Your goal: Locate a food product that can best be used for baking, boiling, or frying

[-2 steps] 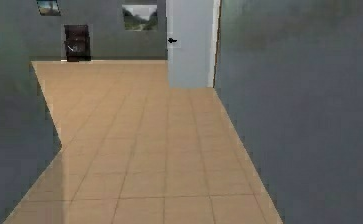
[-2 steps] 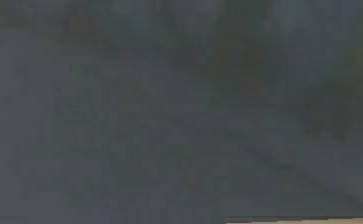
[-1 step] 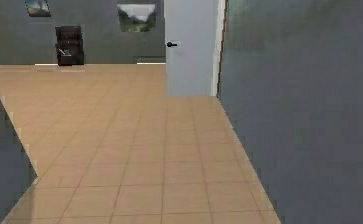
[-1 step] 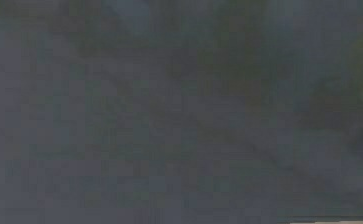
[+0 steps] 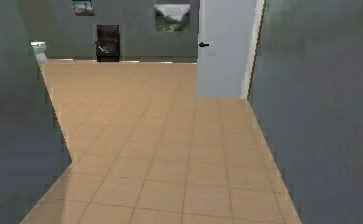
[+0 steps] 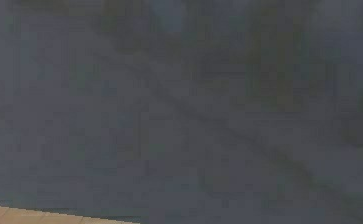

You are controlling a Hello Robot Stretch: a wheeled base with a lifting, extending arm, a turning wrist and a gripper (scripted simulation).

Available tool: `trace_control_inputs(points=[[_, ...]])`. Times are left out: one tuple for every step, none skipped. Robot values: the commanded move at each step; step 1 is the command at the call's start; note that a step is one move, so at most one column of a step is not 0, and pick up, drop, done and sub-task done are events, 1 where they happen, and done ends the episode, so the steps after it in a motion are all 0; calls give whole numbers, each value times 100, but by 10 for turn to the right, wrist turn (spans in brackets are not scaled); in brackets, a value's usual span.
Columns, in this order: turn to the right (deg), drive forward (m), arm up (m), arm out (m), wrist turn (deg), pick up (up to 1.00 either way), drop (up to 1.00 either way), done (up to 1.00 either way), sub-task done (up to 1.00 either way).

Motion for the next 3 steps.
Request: trace_control_inputs(points=[[0,100,0,0,0,0,0,0,0],[-30,0,0,0,0,0,0,0,0],[0,100,0,0,0,0,0,0,0]])
